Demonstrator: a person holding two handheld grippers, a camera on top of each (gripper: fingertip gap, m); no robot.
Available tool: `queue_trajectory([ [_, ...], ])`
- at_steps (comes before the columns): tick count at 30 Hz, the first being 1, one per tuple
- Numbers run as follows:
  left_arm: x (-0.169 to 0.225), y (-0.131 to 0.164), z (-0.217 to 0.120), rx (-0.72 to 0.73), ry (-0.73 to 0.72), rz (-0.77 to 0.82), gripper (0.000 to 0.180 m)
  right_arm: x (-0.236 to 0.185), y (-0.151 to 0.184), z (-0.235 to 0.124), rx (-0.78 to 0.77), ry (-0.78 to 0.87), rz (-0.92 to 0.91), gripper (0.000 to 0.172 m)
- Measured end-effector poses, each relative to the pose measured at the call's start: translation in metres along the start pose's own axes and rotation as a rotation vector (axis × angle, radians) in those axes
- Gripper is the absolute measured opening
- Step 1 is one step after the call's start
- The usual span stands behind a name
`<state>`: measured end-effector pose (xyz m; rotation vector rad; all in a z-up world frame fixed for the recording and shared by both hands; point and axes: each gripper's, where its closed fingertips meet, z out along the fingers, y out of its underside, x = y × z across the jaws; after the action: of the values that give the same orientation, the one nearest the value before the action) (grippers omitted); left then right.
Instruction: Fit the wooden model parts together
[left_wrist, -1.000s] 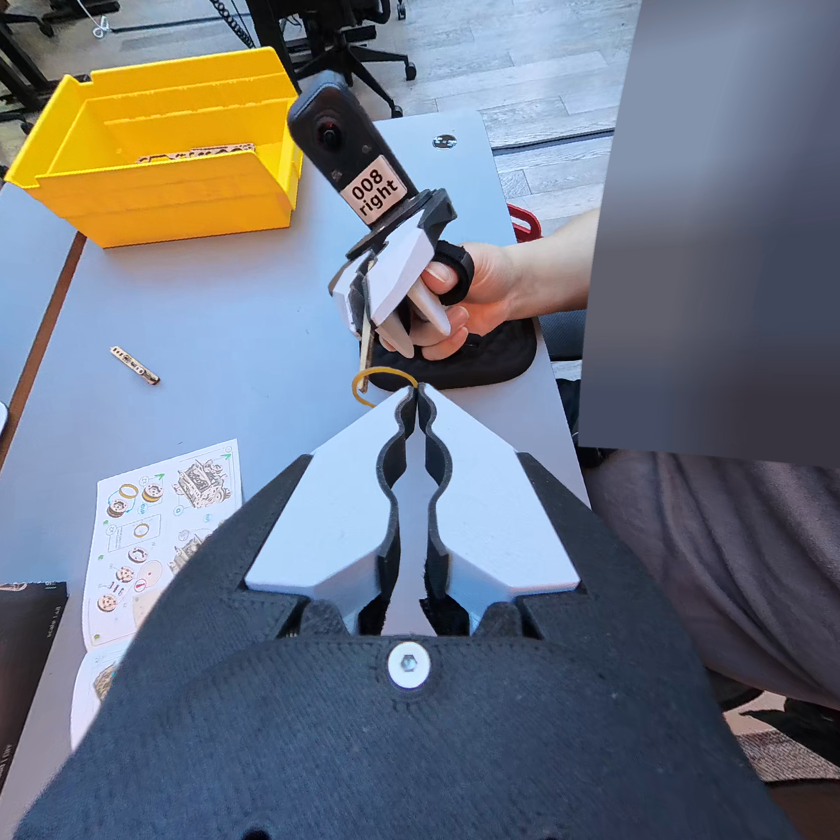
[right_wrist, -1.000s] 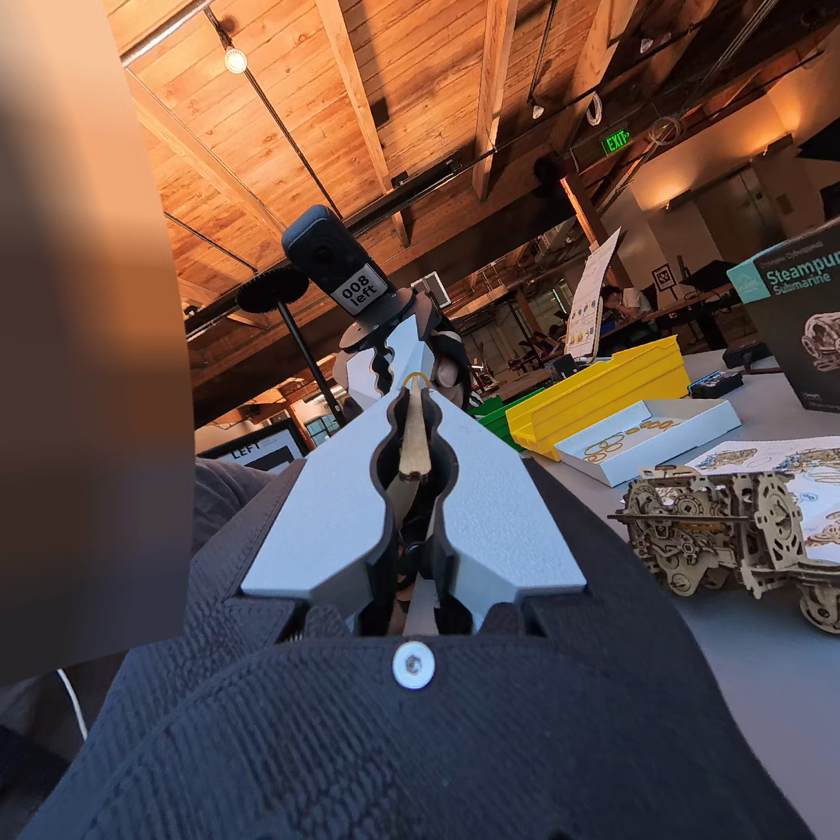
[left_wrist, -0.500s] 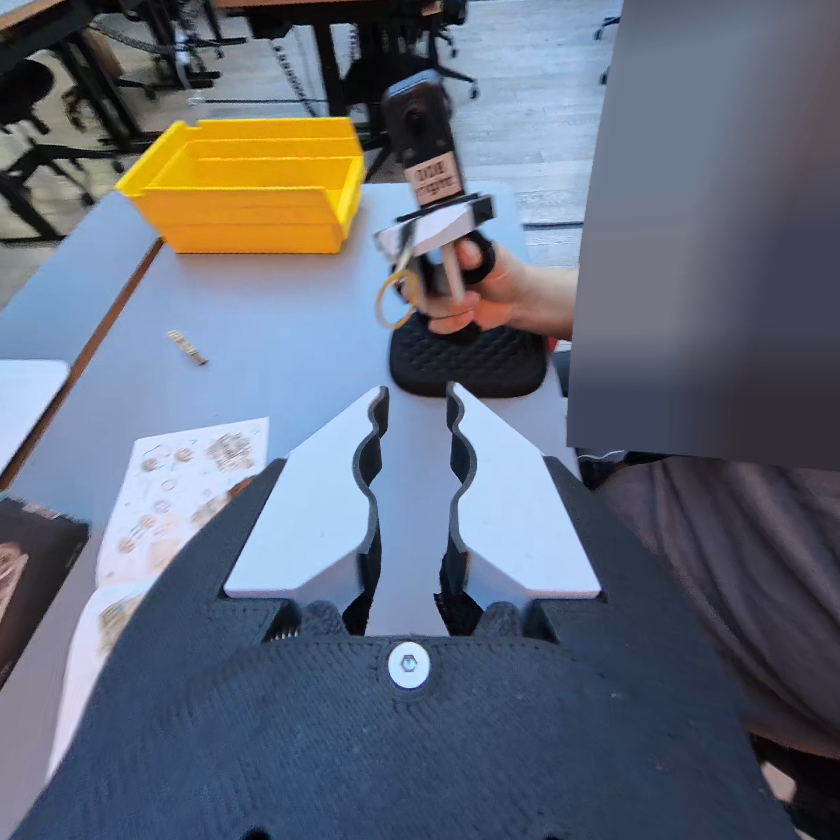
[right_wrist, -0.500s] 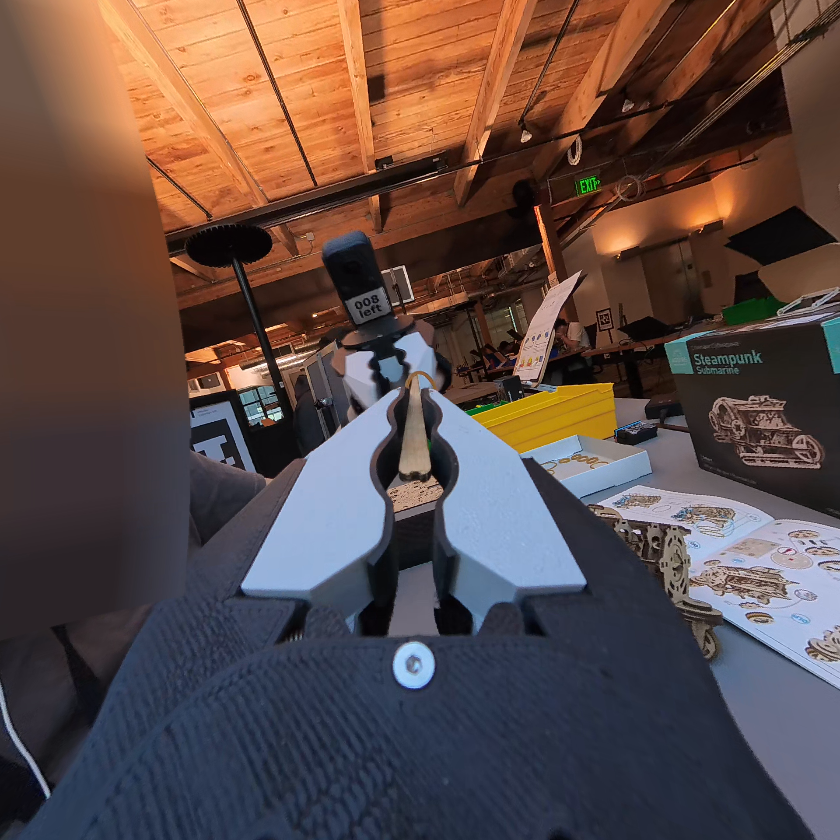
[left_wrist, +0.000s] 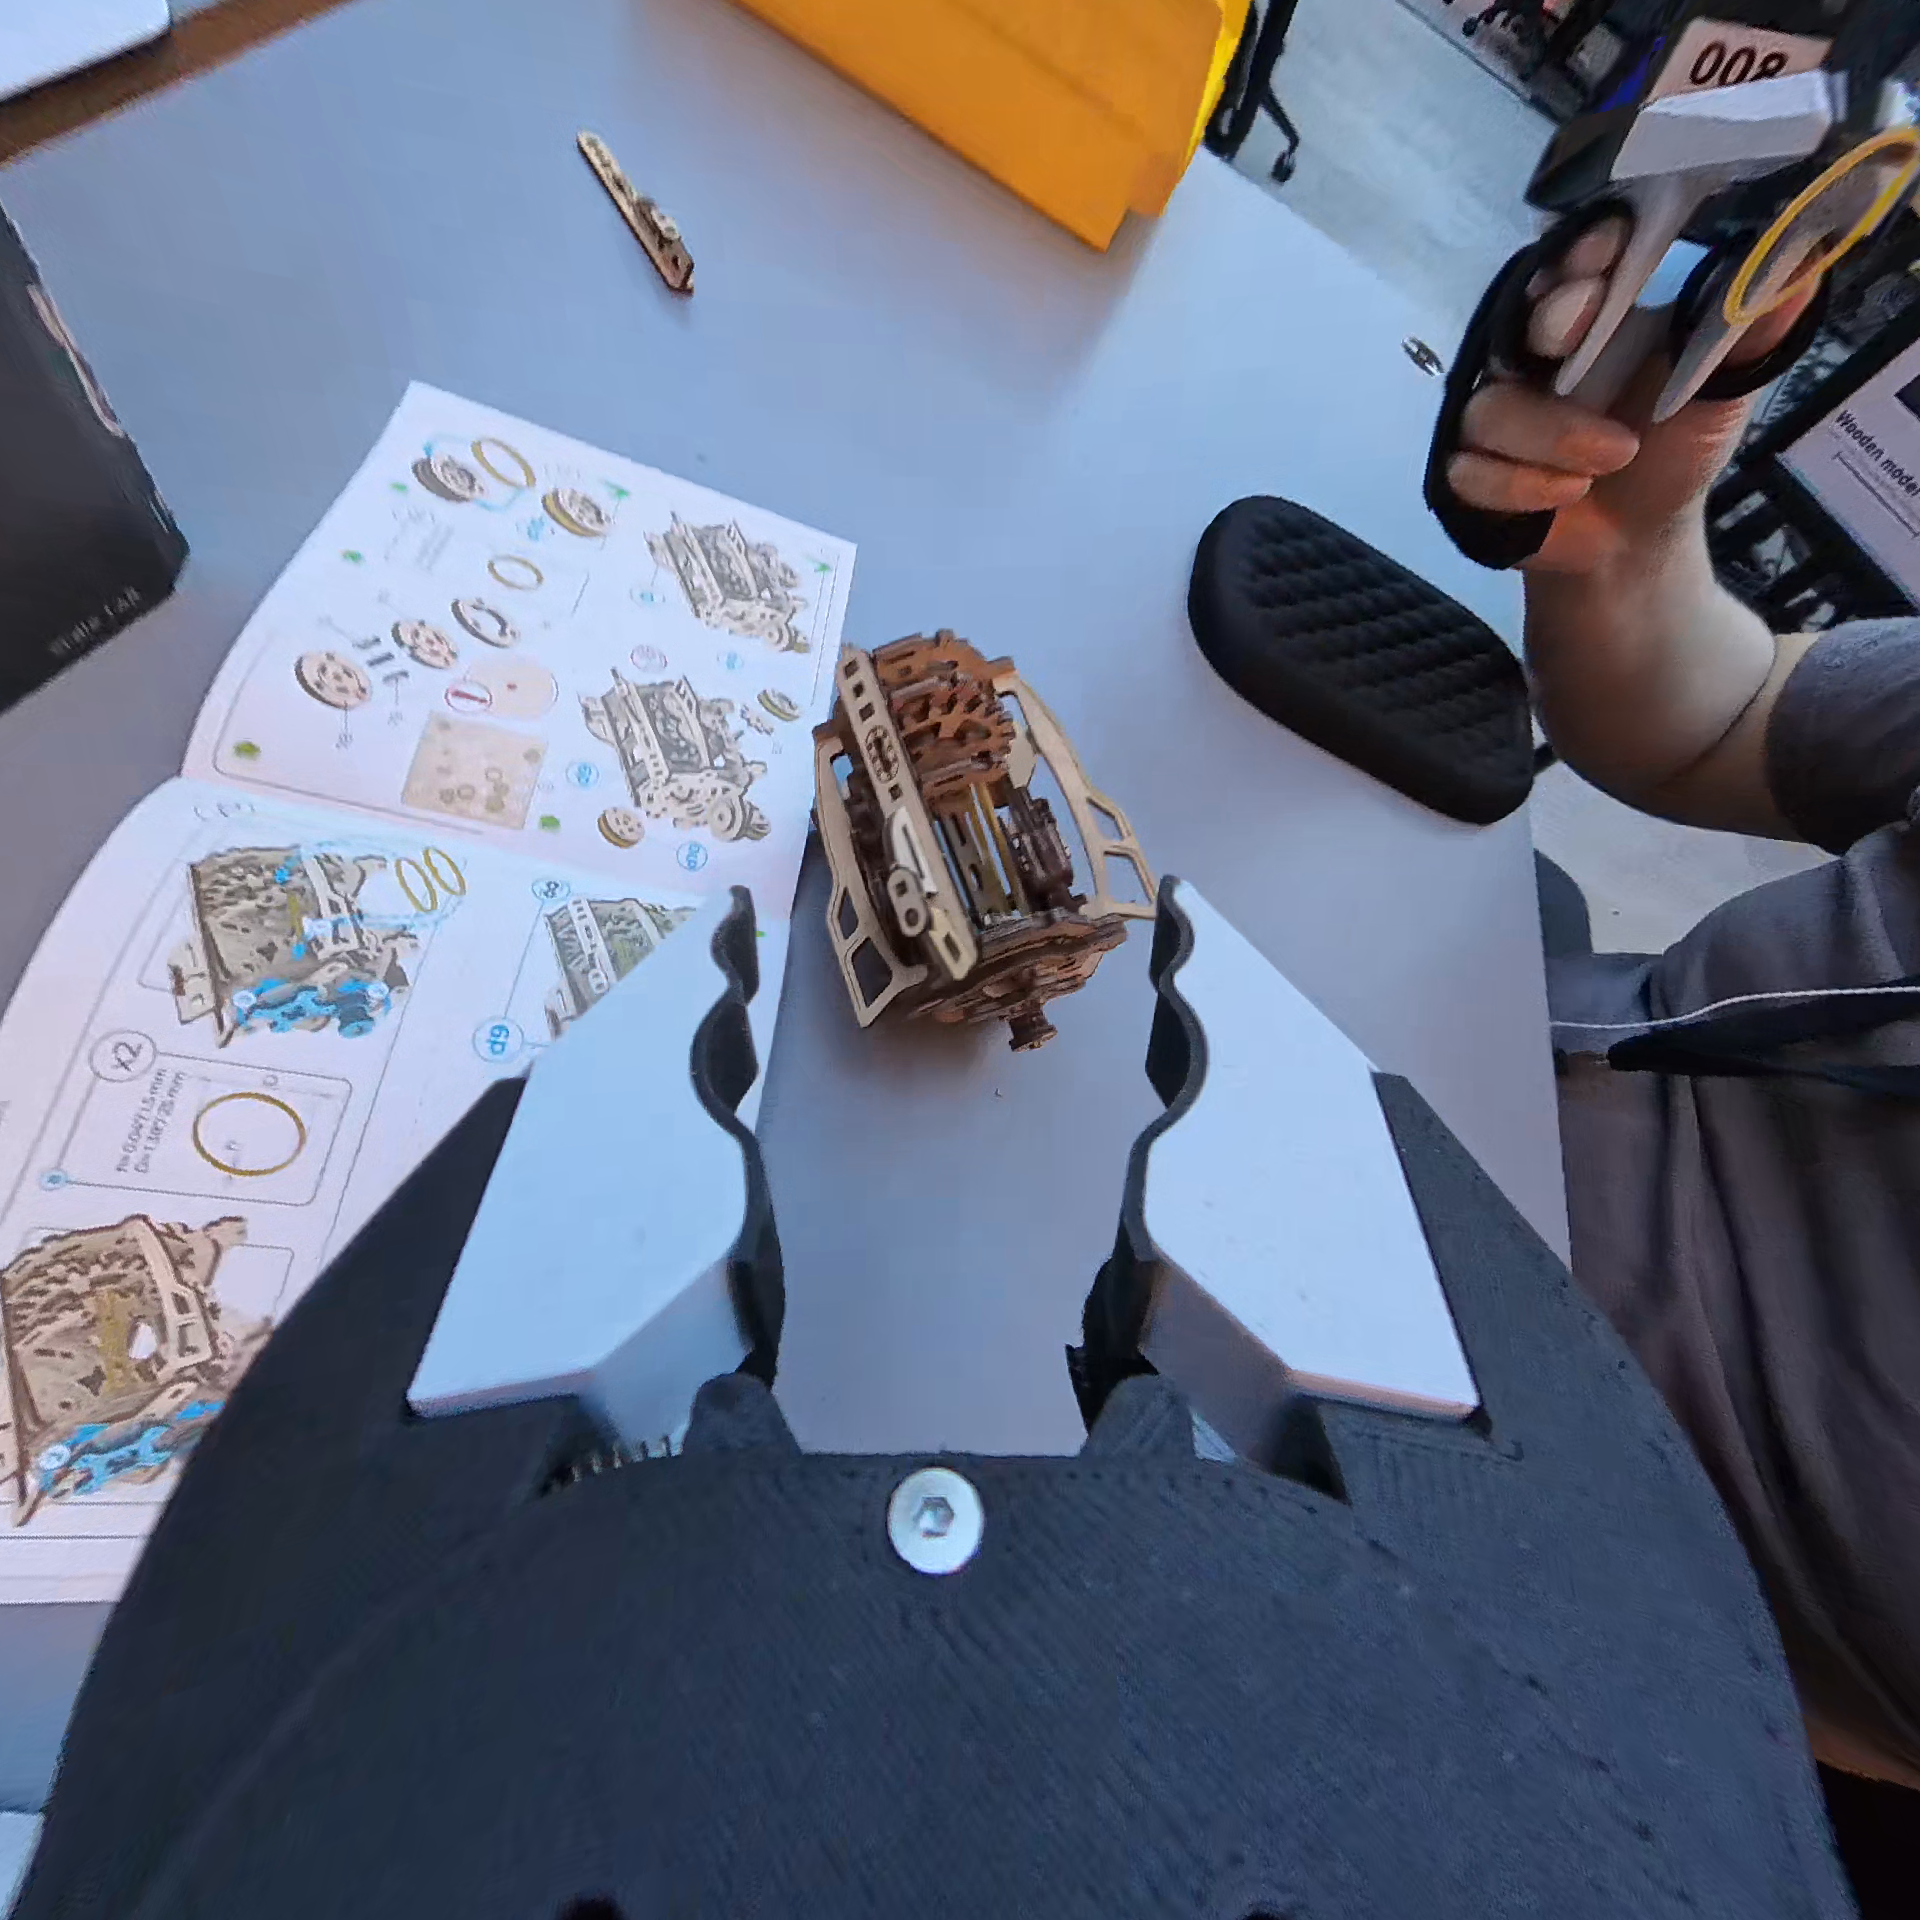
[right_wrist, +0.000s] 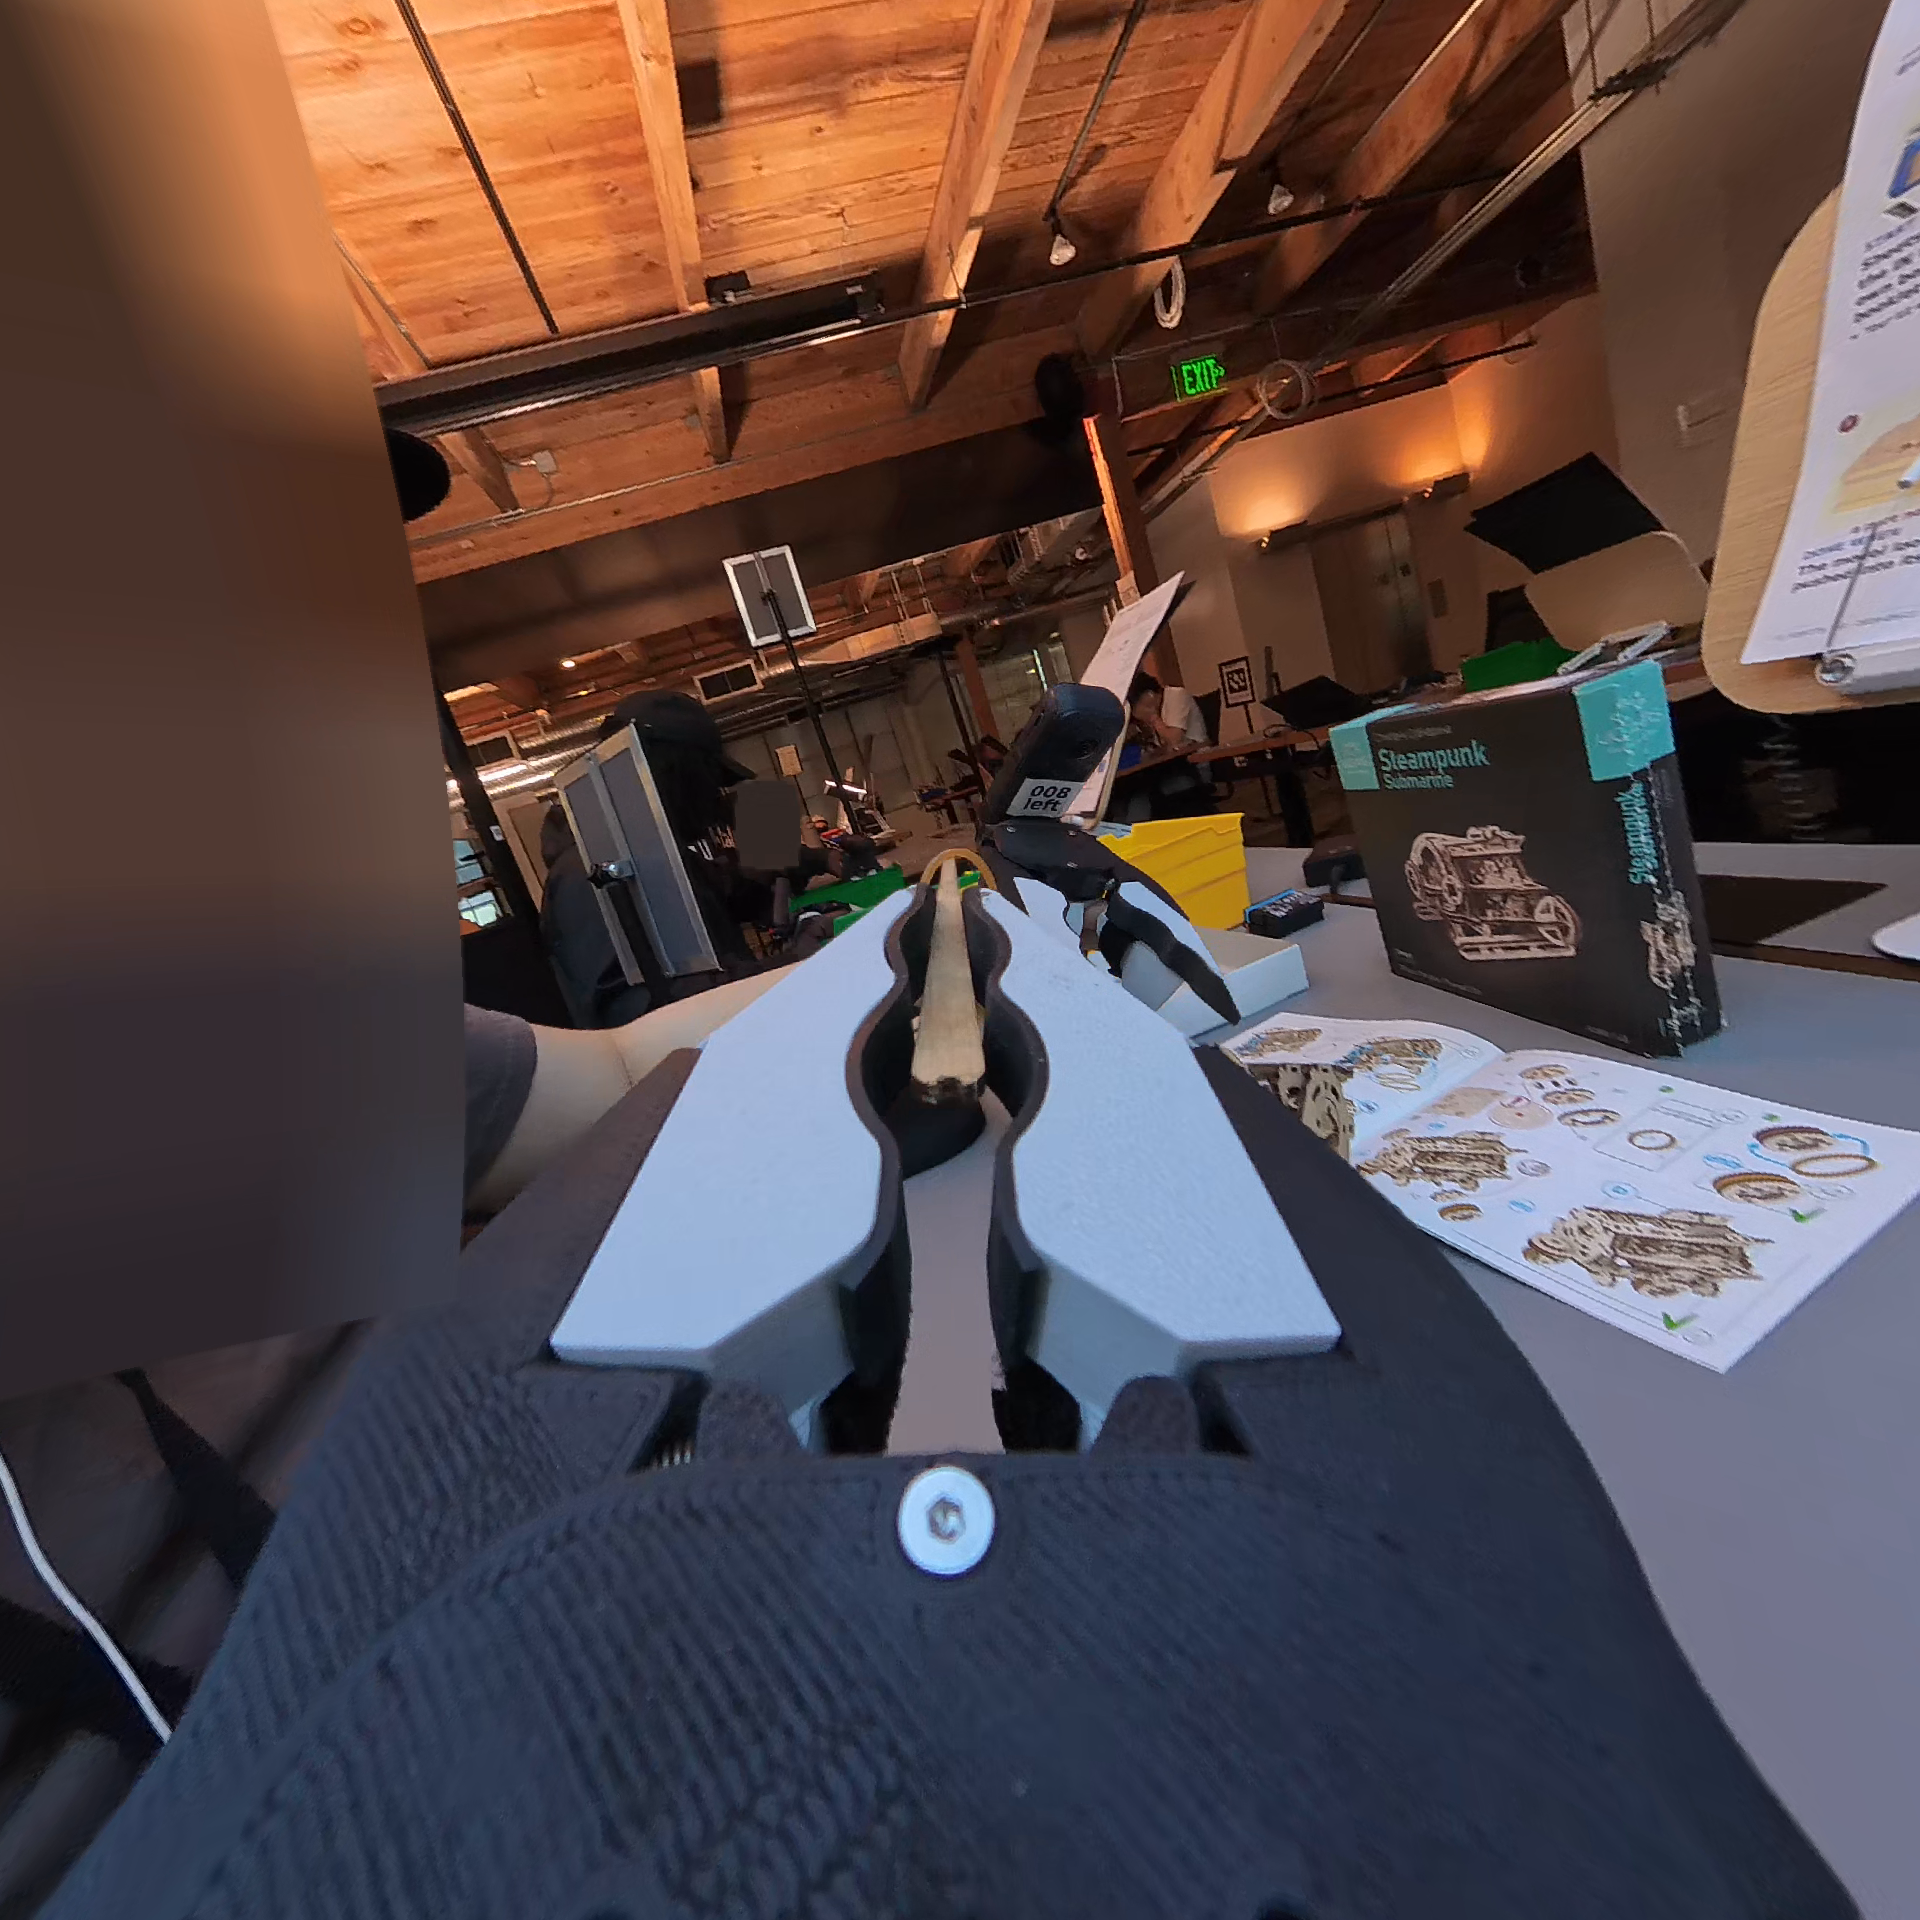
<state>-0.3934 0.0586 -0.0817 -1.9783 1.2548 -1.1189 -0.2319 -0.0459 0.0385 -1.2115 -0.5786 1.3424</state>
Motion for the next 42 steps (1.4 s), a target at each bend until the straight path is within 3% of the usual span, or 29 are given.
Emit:
queue_trajectory([
  [1,-0.001,0.004,0.003,-0.006,0.016,-0.014,0.074,0.003,0.002,-0.001,-0.007,0.009,0.001,0.003],
  [8,0.005,0.032,0.013,-0.029,0.064,0.006,0.073,0.022,0.012,-0.002,-0.052,0.034,0.031,0.003],
  [13,0.010,0.039,0.023,-0.034,0.103,0.042,0.082,0.033,0.019,0.000,-0.084,0.036,0.060,0.003],
  [23,0.036,0.049,0.034,-0.071,0.178,-0.001,0.070,0.046,0.023,-0.002,-0.105,0.052,0.079,0.003],
  [34,0.088,0.067,0.077,-0.175,0.243,0.061,0.066,0.054,0.024,-0.002,-0.142,0.082,0.070,0.003],
  [38,0.089,0.064,0.086,-0.165,0.233,0.049,0.063,0.054,0.023,-0.002,-0.152,0.087,0.056,0.003],
  [42,0.083,0.068,0.073,-0.167,0.239,-0.048,0.056,0.054,0.022,-0.003,-0.148,0.084,0.054,0.003],
])
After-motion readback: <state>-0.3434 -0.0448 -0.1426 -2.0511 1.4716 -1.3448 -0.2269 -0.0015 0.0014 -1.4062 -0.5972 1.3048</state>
